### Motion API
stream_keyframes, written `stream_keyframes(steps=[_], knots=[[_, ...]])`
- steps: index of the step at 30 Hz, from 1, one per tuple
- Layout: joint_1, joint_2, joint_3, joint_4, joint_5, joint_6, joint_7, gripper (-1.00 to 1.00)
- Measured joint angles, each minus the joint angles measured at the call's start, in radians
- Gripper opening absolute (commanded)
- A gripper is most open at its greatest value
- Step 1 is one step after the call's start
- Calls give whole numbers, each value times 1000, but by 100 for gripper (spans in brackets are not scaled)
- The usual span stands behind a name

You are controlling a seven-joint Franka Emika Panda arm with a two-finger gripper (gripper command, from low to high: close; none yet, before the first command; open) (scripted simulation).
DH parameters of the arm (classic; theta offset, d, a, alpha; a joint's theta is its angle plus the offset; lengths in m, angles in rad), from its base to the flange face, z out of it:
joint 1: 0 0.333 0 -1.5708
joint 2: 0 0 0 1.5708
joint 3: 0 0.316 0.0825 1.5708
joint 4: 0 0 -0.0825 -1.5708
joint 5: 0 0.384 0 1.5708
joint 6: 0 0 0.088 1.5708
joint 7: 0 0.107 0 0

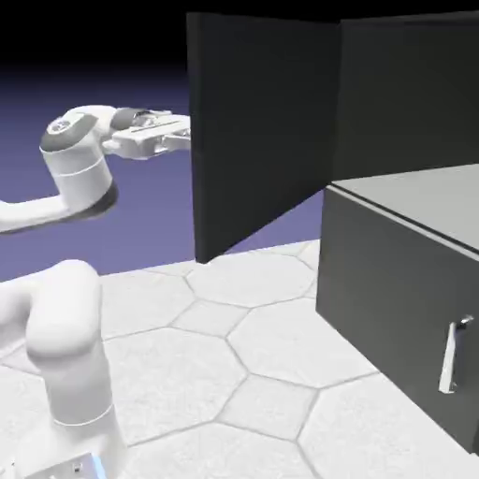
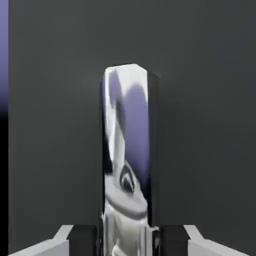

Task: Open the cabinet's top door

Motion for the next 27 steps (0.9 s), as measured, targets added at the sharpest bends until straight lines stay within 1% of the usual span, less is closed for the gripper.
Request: stream_keyframes(steps=[5, 12, 27], knots=[[-33, 17, 159, 140, 122, -217, -9, -100], [-170, 48, 321, 392, 238, -489, -30, -100], [-536, 84, 476, 936, 324, -925, -109, -100]])
